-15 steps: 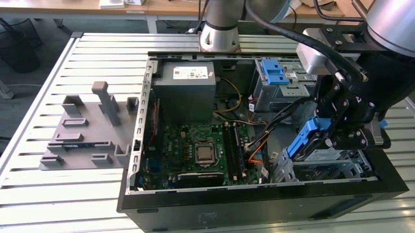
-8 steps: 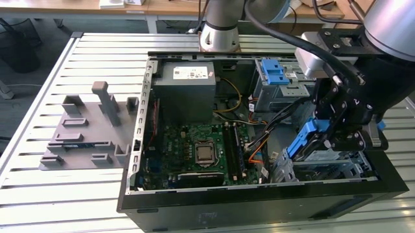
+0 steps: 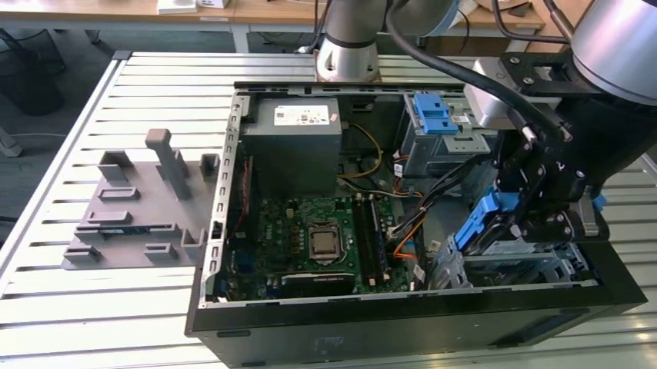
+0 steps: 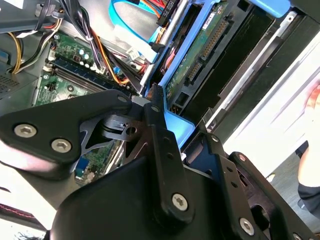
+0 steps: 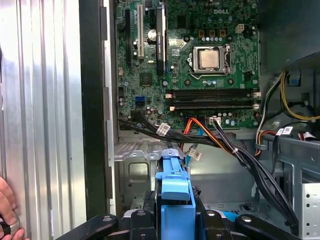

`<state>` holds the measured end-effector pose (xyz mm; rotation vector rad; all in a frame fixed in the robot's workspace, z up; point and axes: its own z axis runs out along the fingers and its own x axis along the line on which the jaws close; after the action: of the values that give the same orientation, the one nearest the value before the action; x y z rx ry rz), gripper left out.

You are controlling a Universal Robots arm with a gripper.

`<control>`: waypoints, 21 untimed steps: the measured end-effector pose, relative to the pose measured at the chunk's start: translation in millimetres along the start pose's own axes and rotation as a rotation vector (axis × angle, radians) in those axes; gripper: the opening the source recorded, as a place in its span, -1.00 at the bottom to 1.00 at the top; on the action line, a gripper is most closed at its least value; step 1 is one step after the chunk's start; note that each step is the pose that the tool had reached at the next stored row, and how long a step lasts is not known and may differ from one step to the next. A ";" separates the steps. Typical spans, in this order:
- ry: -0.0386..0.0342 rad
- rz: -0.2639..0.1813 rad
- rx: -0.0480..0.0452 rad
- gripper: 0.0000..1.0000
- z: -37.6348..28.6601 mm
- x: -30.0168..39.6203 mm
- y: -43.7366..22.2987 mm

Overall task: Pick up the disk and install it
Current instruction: 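Insert the disk into the insertion slot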

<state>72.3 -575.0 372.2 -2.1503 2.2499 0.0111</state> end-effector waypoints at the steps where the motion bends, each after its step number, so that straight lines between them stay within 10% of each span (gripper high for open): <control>1: -0.0001 0.000 0.0000 -0.27 0.6 0.0 0.0; 21: 0.0001 0.000 0.0000 -0.27 12.2 0.3 0.2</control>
<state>72.3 -575.0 359.9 -2.1503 2.2500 0.0110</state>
